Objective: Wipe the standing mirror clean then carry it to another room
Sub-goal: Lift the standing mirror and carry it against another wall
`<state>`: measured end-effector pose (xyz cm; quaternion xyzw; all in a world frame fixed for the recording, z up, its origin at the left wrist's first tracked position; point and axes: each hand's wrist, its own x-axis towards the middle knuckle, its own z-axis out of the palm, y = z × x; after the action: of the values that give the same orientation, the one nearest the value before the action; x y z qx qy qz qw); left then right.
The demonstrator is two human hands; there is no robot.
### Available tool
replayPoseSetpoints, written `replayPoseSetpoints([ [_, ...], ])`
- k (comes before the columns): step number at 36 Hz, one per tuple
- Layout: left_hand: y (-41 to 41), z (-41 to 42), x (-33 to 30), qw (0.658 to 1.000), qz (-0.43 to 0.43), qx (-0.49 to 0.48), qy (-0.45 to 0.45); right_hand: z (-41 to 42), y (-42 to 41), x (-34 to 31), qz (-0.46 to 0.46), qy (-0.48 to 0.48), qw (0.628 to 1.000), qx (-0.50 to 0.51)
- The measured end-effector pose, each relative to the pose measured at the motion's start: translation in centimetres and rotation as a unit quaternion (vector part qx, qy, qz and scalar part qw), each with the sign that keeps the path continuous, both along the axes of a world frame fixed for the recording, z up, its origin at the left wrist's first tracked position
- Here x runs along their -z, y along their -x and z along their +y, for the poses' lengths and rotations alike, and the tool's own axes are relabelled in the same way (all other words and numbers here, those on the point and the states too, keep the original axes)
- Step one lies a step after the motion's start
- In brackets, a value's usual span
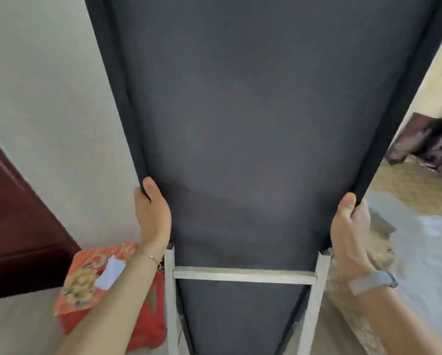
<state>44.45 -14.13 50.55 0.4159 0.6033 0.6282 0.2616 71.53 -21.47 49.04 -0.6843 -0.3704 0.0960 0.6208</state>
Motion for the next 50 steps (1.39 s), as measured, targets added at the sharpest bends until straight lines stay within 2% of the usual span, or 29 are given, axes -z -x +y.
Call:
replayPoseSetpoints([
  [9, 16.8, -16.5, -3.7, 0.976, -0.012, -0.218, -0.019, -2.9, 16.3, -2.9, 0.002, -0.014, 0.980, -0.197],
  [15, 28.0, -31.3, -4.6, 0.932, -0.016, -0.360, -0.020, -9.8, 29.6, -5.3, 0.018, -0.018, 0.925, -0.379],
  [20, 34.8, -43.3, -5.0, 0.903, -0.054, -0.423, -0.046, -15.5, 40.5, -6.3, 0.003, -0.024, 0.876, -0.481],
  [24, 38.5, -51.4, -6.2, 0.861, -0.065, -0.496, -0.095, -19.4, 49.7, -7.1, 0.032, -0.052, 0.835, -0.547],
  [31, 46.3, -62.7, -6.4, 0.771, -0.053, -0.624, -0.119, -27.4, 64.0, -8.3, 0.047, -0.084, 0.751, -0.653],
  [33, 48.7, -65.2, -6.0, 0.753, -0.050, -0.644, -0.126, -29.4, 67.8, -8.2, 0.055, -0.091, 0.732, -0.673],
  [38, 56.1, -69.7, -5.0, 0.744, -0.075, -0.636, -0.191, -33.1, 78.1, -7.6, 0.066, -0.088, 0.697, -0.709],
  [41, 62.4, -72.0, -4.5, 0.715, -0.067, -0.667, -0.198, -35.3, 85.7, -7.2, 0.062, -0.086, 0.675, -0.730],
  [44, 65.4, -72.9, -4.3, 0.711, -0.064, -0.669, -0.207, -36.3, 88.9, -6.7, 0.087, -0.064, 0.659, -0.744],
  [50, 75.8, -75.7, -5.7, 0.692, -0.050, -0.694, -0.194, -39.5, 100.1, -7.7, 0.063, -0.051, 0.638, -0.765],
])
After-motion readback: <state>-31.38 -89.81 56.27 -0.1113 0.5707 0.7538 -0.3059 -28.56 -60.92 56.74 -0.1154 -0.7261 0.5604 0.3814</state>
